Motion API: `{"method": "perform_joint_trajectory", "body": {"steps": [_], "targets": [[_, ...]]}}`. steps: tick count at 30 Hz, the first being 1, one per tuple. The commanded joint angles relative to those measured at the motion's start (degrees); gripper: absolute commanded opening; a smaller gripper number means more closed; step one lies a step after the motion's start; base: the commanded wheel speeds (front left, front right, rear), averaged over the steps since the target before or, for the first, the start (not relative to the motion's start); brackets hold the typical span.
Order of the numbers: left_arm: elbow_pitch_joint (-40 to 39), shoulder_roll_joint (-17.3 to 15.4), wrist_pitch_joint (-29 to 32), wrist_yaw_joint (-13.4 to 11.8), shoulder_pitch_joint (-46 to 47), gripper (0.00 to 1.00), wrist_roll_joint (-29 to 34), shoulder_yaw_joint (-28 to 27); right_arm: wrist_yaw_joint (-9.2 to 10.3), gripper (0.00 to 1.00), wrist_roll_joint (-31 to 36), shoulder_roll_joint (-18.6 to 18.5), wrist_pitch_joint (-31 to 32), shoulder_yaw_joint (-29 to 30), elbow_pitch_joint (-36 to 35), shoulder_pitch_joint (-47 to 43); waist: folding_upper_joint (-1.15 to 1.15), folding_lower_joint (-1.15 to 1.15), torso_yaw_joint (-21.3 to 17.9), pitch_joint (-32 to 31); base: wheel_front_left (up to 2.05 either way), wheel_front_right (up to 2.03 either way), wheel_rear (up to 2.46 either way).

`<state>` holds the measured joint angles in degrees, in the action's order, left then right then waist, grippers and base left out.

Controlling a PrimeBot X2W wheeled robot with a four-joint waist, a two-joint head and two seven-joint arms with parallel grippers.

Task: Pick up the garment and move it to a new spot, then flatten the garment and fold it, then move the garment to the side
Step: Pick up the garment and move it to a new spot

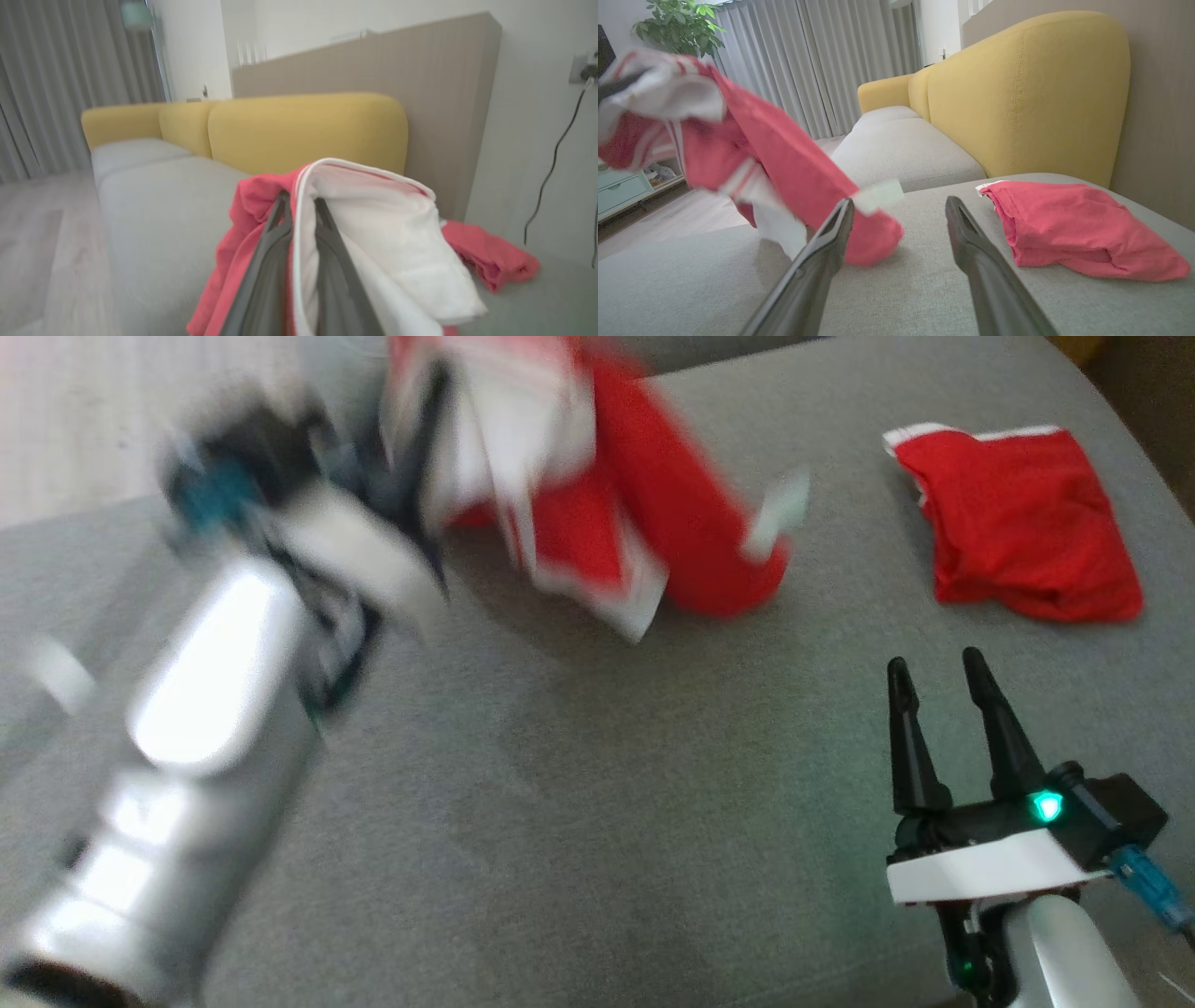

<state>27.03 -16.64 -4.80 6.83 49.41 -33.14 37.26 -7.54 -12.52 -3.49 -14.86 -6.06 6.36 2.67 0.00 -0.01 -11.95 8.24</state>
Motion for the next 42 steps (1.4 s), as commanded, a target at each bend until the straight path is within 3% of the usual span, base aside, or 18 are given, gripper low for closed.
{"method": "perform_joint_trajectory", "body": {"steps": [1, 3, 4, 5, 10, 15, 21, 26, 30, 42], "targets": [[-1.1, -1.4, -0.9, -0.7, 1.6, 0.00, 0.5, -1.9, 0.05, 1.00, 0.2, 0.3, -0.1, -1.5, -2.0, 1.0, 0.00, 0.01, -1.4, 1.7, 0.00, 0.00, 0.00], [2.1, 0.5, -4.1, -1.5, -2.8, 0.00, 0.5, -0.8, 0.05, 1.00, 0.1, 0.4, -0.1, -2.2, -1.9, 1.1, 0.00, 0.01, -1.9, 3.2, 0.00, 0.00, 0.00], [4.1, 1.4, -5.9, -2.2, -4.6, 0.22, 0.8, -0.4, 0.05, 1.00, 0.2, 0.5, -0.1, -2.8, -1.8, 1.2, 0.00, 0.01, -2.0, 3.7, 0.00, 0.00, 0.00], [6.3, 2.2, -7.3, -3.2, -6.2, 1.00, 1.2, -0.2, 0.05, 1.00, 0.3, 0.5, -0.1, -3.4, -1.6, 1.2, 0.00, 0.01, -2.2, 4.2, 0.00, 0.00, 0.00], [9.0, 6.2, -10.1, -8.8, -12.8, 1.00, 3.8, -2.8, 0.05, 1.00, 0.4, 0.6, -0.1, -2.6, -1.2, 0.2, 0.00, 0.01, -0.1, 4.6, 0.00, 0.00, 0.00], [-3.6, 8.7, -10.2, -13.8, -25.3, 1.00, 10.1, -11.9, 0.05, 1.00, 0.5, 0.6, -0.1, -0.7, -0.5, -2.3, 0.00, 0.01, 5.0, 1.6, 0.00, 0.00, 0.00], [-17.6, 11.7, -10.2, -15.8, -41.5, 1.00, 16.8, -21.4, 0.05, 1.00, 1.2, 0.6, -0.1, 0.8, 0.5, -5.6, 0.00, 0.01, 12.5, -3.7, 0.00, 0.00, 0.00], [-26.4, 13.2, -10.2, -14.6, -52.3, 1.00, 20.8, -27.2, 0.05, 1.00, 2.3, 0.6, -0.1, 1.2, 1.2, -8.1, 0.00, 0.01, 17.3, -8.2, 0.00, 0.00, 0.00], [-28.9, 13.6, -10.2, -13.1, -57.9, 1.00, 22.3, -29.3, 0.05, 1.00, 2.6, 0.6, -0.1, 1.8, 1.3, -8.9, 0.00, 0.01, 19.5, -10.0, 0.00, 0.00, 0.00], [-29.0, 13.7, -10.2, -11.7, -60.7, 1.00, 25.2, -29.7, 0.05, 1.00, 2.6, 0.6, -0.1, 1.2, 1.6, -11.1, 0.00, 0.01, 20.6, -11.5, 0.00, 0.00, 0.00]]}}
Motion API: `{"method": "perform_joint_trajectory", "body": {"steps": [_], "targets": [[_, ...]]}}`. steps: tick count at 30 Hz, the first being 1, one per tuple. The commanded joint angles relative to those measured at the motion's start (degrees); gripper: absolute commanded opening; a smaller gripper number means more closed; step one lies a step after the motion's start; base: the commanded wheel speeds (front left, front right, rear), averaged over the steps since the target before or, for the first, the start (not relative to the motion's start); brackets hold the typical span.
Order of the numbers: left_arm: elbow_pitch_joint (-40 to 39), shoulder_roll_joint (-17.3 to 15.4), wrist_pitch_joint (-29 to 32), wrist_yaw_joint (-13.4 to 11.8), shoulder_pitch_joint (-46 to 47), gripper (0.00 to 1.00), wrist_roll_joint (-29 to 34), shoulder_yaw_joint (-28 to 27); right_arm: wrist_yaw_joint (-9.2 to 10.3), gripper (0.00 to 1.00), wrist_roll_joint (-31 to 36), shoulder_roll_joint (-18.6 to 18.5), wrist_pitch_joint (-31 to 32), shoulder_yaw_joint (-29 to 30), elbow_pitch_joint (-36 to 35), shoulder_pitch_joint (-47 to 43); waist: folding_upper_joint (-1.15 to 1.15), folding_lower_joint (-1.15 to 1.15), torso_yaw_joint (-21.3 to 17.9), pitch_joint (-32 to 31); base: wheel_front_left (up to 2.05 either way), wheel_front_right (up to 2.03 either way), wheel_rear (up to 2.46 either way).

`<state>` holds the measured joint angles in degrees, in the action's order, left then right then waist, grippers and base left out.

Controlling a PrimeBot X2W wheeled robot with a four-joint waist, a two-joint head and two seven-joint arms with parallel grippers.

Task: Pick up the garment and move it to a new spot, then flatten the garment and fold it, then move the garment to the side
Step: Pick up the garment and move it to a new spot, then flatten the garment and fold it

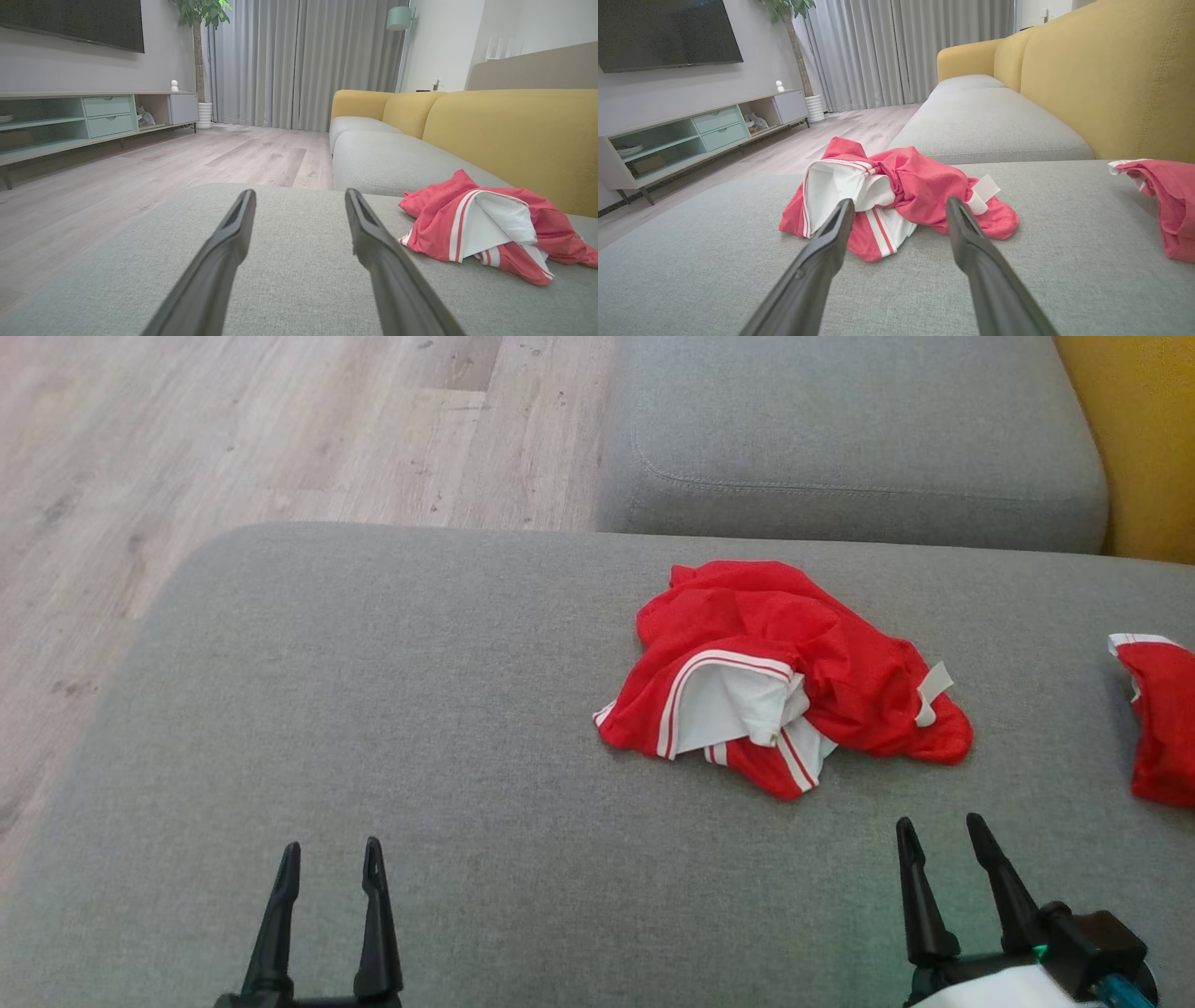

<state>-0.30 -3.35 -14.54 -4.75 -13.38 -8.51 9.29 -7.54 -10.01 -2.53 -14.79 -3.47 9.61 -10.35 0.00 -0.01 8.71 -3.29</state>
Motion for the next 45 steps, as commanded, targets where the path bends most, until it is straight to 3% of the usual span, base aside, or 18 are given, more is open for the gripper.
{"method": "perform_joint_trajectory", "body": {"steps": [1, 26, 33, 45], "targets": [[-1.7, 0.5, -0.5, -0.2, 2.1, 1.00, 0.5, -1.8, 0.05, 1.00, 0.1, -0.3, -0.2, -1.4, -1.7, 1.8, 0.00, 0.01, -0.1, 0.1, 0.00, 0.00, 0.00], [-0.3, 0.5, -0.5, 0.0, 2.1, 1.00, 0.6, -0.9, 0.05, 1.00, -0.1, -0.3, -0.2, -2.3, -1.6, 2.6, 0.00, 0.01, -2.8, 1.0, 0.00, 0.00, 0.00], [0.9, 0.5, -0.5, 0.4, 2.7, 1.00, 0.4, 0.1, 0.05, 1.00, 0.3, -0.3, -0.2, -2.7, -1.8, 3.3, 0.00, 0.01, -5.1, 2.2, 0.00, 0.00, 0.00], [9.6, 0.5, -0.5, 5.0, 12.1, 1.00, -3.7, 9.2, 0.05, 1.00, 1.0, -0.3, -0.2, -2.9, -3.4, 6.6, 0.00, 0.01, -12.6, 9.3, 0.00, 0.00, 0.00]]}}
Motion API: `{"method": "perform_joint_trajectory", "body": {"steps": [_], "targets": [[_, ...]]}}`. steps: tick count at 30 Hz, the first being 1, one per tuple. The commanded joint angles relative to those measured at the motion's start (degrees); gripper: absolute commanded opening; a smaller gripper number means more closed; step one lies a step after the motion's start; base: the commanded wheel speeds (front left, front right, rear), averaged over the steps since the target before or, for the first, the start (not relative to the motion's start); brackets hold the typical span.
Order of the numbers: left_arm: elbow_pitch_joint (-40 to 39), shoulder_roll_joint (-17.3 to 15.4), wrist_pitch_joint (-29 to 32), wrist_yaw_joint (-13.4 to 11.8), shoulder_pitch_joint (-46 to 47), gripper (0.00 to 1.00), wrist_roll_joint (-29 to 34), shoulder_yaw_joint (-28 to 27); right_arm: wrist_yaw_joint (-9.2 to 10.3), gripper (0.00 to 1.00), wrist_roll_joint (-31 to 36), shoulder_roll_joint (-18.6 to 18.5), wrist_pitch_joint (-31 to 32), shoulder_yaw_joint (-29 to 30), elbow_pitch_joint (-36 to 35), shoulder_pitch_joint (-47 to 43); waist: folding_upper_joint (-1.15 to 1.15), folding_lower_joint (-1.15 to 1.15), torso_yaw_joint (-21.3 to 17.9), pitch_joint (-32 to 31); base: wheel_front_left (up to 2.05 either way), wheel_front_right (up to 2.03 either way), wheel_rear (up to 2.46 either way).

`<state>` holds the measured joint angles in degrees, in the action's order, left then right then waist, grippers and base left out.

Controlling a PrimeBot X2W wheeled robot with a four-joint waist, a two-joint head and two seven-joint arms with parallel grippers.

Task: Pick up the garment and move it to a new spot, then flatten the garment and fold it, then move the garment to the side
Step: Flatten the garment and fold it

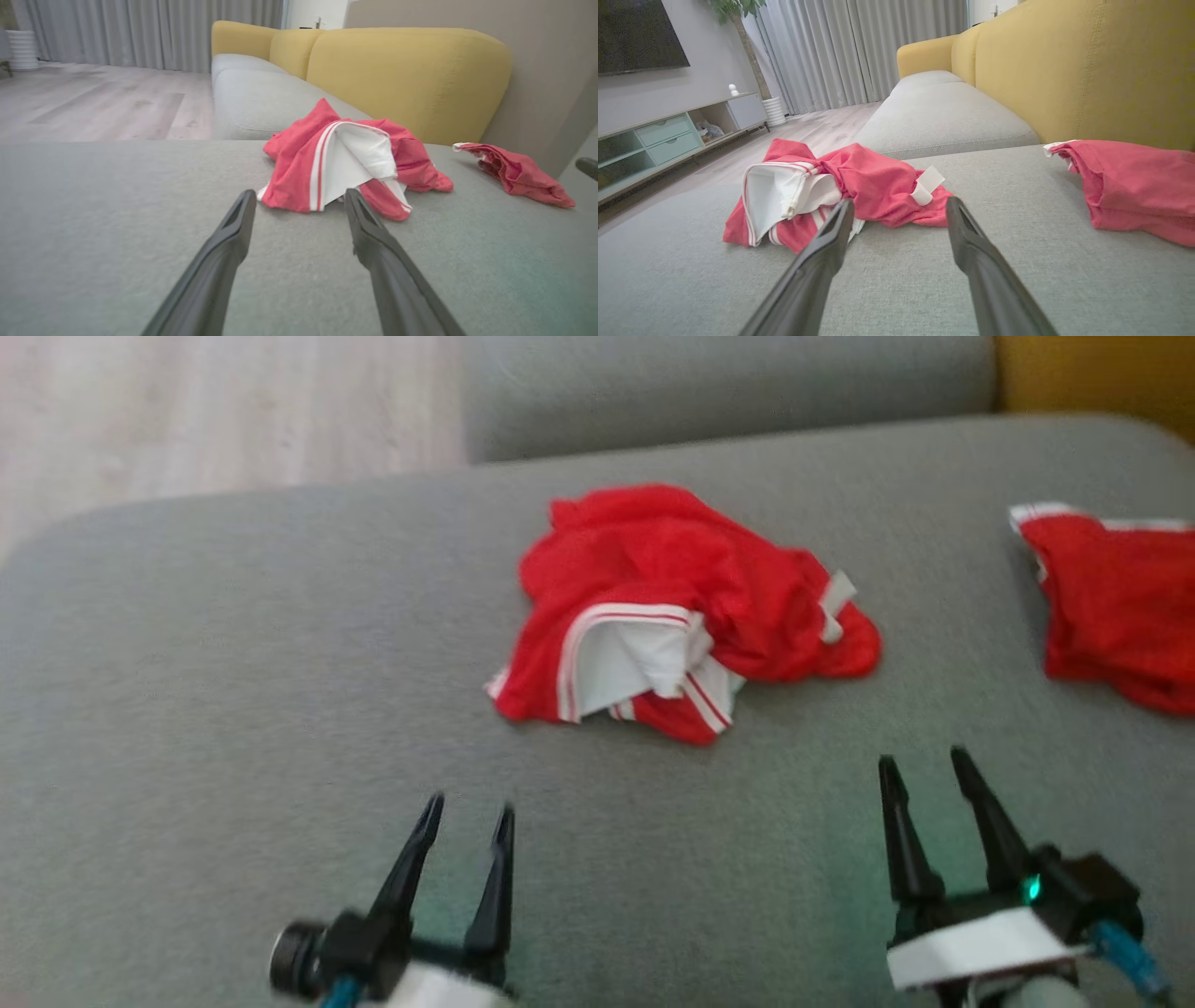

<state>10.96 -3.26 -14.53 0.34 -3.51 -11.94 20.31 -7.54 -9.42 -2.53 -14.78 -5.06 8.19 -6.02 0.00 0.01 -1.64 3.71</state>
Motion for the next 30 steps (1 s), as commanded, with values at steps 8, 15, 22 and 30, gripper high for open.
{"method": "perform_joint_trajectory", "body": {"steps": [8, 15, 22, 30], "targets": [[9.7, 0.4, -0.5, 2.8, 12.8, 1.00, -2.9, 5.4, 0.05, 1.00, -0.8, -0.3, -0.2, -1.4, -3.7, 6.4, 0.00, -0.01, -8.6, 9.2, 0.00, 0.00, 0.00], [18.7, 0.4, 1.5, 5.6, 21.5, 1.00, -14.9, 13.0, 0.05, 1.00, -0.8, -0.3, -0.2, -1.5, -3.3, 7.3, 0.00, -0.01, -13.1, 12.3, 0.00, 0.00, 0.00], [23.6, 0.4, 5.7, 6.5, 28.1, 1.00, -32.8, 17.4, 0.05, 1.00, -0.9, -0.3, -0.2, -1.6, -3.8, 8.0, 0.00, -0.01, -16.6, 13.6, 0.00, 0.00, 0.00], [26.4, 0.4, 2.6, 7.1, 37.7, 0.00, -38.0, 22.6, 0.05, 1.00, -0.9, -0.3, -0.2, -1.1, -3.8, 8.1, 0.00, -0.01, -17.2, 13.4, 0.00, 0.00, 0.00]]}}
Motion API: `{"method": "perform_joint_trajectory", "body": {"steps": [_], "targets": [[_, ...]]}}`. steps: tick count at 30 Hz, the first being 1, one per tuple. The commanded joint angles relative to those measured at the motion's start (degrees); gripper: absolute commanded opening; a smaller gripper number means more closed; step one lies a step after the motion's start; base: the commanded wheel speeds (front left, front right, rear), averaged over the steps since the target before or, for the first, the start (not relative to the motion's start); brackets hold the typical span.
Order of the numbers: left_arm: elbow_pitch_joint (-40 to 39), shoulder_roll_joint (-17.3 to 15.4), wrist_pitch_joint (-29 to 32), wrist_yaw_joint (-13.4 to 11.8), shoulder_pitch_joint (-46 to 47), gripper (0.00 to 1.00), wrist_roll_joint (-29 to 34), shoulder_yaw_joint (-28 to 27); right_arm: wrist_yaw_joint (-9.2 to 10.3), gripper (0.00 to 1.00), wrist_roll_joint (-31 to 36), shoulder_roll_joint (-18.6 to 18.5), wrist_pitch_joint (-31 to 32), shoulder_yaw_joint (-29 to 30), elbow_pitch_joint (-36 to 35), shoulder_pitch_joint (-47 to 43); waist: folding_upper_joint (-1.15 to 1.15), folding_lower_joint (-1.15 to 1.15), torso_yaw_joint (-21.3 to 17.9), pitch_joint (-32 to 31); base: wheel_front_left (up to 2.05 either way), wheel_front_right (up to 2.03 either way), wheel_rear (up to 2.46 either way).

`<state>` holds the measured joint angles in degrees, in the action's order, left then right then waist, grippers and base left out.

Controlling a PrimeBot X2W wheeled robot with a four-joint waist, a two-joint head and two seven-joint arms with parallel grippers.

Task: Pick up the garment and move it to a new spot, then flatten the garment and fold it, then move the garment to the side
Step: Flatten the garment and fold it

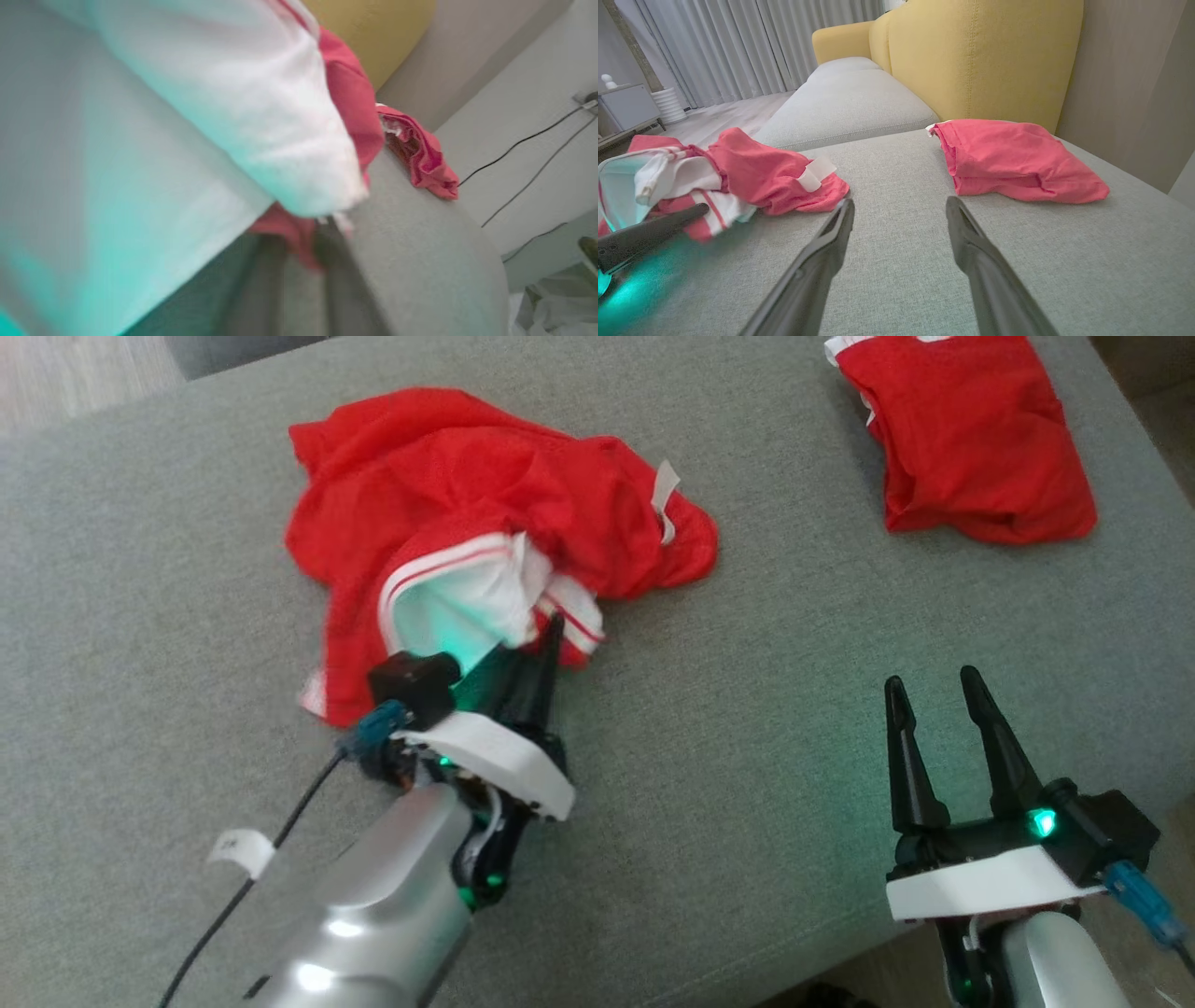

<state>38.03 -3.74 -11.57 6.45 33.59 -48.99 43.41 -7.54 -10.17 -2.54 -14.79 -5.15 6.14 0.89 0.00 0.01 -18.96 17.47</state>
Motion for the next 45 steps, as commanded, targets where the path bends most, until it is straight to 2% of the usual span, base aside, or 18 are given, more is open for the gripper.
{"method": "perform_joint_trajectory", "body": {"steps": [1, 6, 12, 16, 17, 19, 23, 28, 30, 32, 35, 36, 37, 38, 41, 45], "targets": [[-1.2, 0.9, -0.9, 1.0, 1.8, 0.00, -1.2, 0.3, 0.05, 1.00, -0.2, -0.3, -0.2, -1.1, -1.7, 1.0, 0.00, -0.01, 0.3, -0.7, 0.00, 0.00, 0.00], [-6.6, 0.8, -2.6, 1.0, 9.9, 0.00, -0.8, 3.8, 0.05, 1.00, -0.6, -0.3, -0.2, -1.6, -1.1, 0.6, 0.00, -0.01, 1.4, -4.2, 0.00, 0.00, 0.00], [-12.7, -1.5, -3.0, 1.0, 21.9, 0.00, -1.1, 3.2, 0.05, 1.00, -0.7, -0.3, -0.2, -2.4, -0.8, -0.5, 0.00, -0.01, 3.3, -8.1, 0.00, 0.00, 0.00], [-15.9, -3.8, -1.5, 1.0, 30.6, 0.00, -5.2, -0.1, 0.05, 1.00, -0.3, -0.3, -0.2, -2.7, -0.4, -1.5, 0.00, -0.01, 4.8, -10.9, 0.00, 0.00, 0.00], [-18.0, -5.2, -0.4, 1.0, 32.8, 0.00, -7.8, -1.3, 0.05, 1.00, -0.2, -0.3, -0.2, -2.3, -0.5, -2.1, 0.00, -0.01, 5.8, -12.0, 0.00, 0.00, 0.00], [-20.5, -7.0, 0.4, 1.0, 32.6, 0.00, -10.8, -2.3, 0.05, 1.00, 0.0, -0.3, -0.2, -1.9, -0.6, -2.7, 0.00, -0.01, 6.9, -13.0, 0.00, 0.00, 0.00], [-24.2, -11.5, 2.0, 0.9, 24.5, 0.00, -15.5, -3.2, 0.05, 1.00, 0.2, -0.3, -0.2, -1.1, -0.8, -4.1, 0.00, -0.01, 9.5, -14.5, 0.00, 0.00, 0.00], [-26.0, -18.0, 3.1, -1.7, 4.7, 0.00, -19.7, -0.5, 0.05, 1.00, 0.2, -0.3, -0.2, -0.6, -1.3, -5.6, 0.00, -0.01, 12.2, -15.1, 0.00, 0.00, 0.00], [-25.8, -20.2, 2.7, -2.0, -3.0, 0.00, -19.4, 2.1, 0.05, 1.00, 0.2, -0.3, -0.2, -0.1, -1.6, -6.1, 0.00, -0.01, 13.5, -14.7, 0.00, 0.00, 0.00], [-24.7, -21.3, 1.2, -1.9, -9.1, 0.00, -18.2, 4.6, 0.05, 1.00, 0.5, -0.3, -0.2, 0.2, -1.6, -6.6, 0.00, -0.01, 14.8, -14.2, 0.00, 0.00, 0.00], [-22.4, -21.0, -1.3, -2.1, -14.4, 0.00, -15.3, 6.9, 0.05, 1.00, 1.3, -0.3, -0.2, 0.4, -1.5, -7.0, 0.00, -0.01, 16.7, -13.3, 0.00, 0.00, 0.00], [-21.9, -20.5, -2.0, -2.3, -15.4, 0.12, -14.2, 7.0, 0.05, 1.00, 1.5, -0.3, -0.2, 0.6, -1.6, -7.0, 0.00, -0.01, 17.3, -13.1, 0.00, 0.00, 0.00], [-21.6, -19.8, -2.5, -2.6, -16.1, 0.72, -13.0, 7.1, 0.05, 1.00, 1.7, -0.3, -0.2, 0.9, -1.7, -7.1, 0.00, -0.01, 18.0, -12.9, 0.00, 0.00, 0.00], [-21.5, -19.3, -2.8, -3.0, -16.6, 1.00, -11.3, 7.3, 0.05, 1.00, 1.8, -0.3, -0.2, 1.2, -1.7, -7.2, 0.00, -0.01, 18.6, -12.7, 0.00, 0.00, 0.00], [-21.5, -17.9, -3.3, -5.5, -17.7, 1.00, -6.2, 6.9, 0.05, 1.00, 2.4, -0.3, -0.2, 1.5, -1.6, -7.1, 0.00, -0.01, 20.0, -12.6, 0.00, 0.00, 0.00], [-23.9, -18.1, -3.4, -10.5, -18.7, 1.00, 3.0, 6.2, 0.05, 1.00, 2.7, -0.3, -0.2, 1.7, -1.5, -6.8, 0.00, -0.01, 20.8, -12.5, 0.00, 0.00, 0.00]]}}
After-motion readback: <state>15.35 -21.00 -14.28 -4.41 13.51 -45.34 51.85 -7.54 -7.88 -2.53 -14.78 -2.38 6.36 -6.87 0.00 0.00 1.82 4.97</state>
